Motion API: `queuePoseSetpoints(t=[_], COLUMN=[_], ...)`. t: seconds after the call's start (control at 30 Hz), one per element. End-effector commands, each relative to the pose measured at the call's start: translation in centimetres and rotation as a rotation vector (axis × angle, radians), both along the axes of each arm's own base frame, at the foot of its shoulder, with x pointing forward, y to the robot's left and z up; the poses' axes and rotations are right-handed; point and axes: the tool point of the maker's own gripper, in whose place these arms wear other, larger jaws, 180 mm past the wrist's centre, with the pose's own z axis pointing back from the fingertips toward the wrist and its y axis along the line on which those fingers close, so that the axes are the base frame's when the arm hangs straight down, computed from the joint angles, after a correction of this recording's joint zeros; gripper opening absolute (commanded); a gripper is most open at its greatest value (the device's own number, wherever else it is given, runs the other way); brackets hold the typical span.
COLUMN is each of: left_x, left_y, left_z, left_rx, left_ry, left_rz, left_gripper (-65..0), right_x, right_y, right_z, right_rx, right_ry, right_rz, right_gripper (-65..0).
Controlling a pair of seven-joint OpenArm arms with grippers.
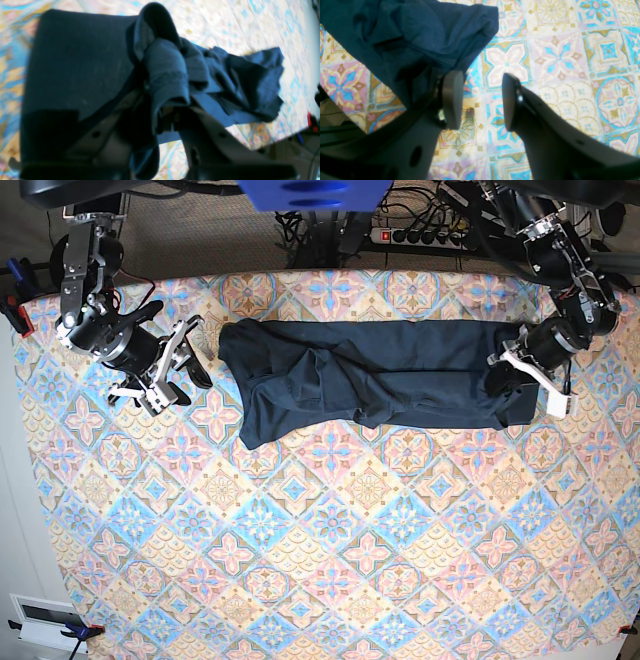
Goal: Layout the t-shirt on the table in an organized manner, then fold the t-shirt properly
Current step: 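Grasp the strip's end with the left gripper and fold it inward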
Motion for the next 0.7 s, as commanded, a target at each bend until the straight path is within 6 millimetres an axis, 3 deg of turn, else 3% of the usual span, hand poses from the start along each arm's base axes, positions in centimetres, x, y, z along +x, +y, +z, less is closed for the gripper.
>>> queuePoseSetpoints(t=[0.0, 0.1, 0.23, 0.4, 0.57, 0.67], left_x=[0.7, 0.9, 0.8, 0.5, -0.1, -0.4], left_y=[0.1, -1.0, -2.6, -3.1, 0.9, 2.6], left_z=[1.3, 1.2, 1.4, 4.9, 7.1, 7.5], left_rx=[0.002, -0.012, -0.037, -0.113, -0.104, -0.079], left_ry=[-0.051, -0.052, -0.053, -0.151, -0.204, -0.211], left_rz=[-0.005, -0.035, -0.088, -0.159, -0.087, -0.045], left_gripper=[-63.0, -60.1, -47.2, -29.1, -14.6, -13.4], right_x=[0.6, 0.6, 0.5, 0.4, -0.6, -1.0], right_y=[0.0, 0.1, 0.1, 0.3, 2.8, 4.1], right_z=[1.4, 1.4, 1.3, 1.1, 0.2, -0.1], right_rx=[0.017, 0.017, 0.014, 0.015, 0.035, 0.046], right_ry=[-0.049, -0.048, -0.043, -0.037, -0.001, 0.011], right_rz=[0.006, 0.008, 0.008, 0.015, 0.089, 0.126], right_gripper=[-40.7, -40.7, -40.7, -40.7, -40.6, -40.5])
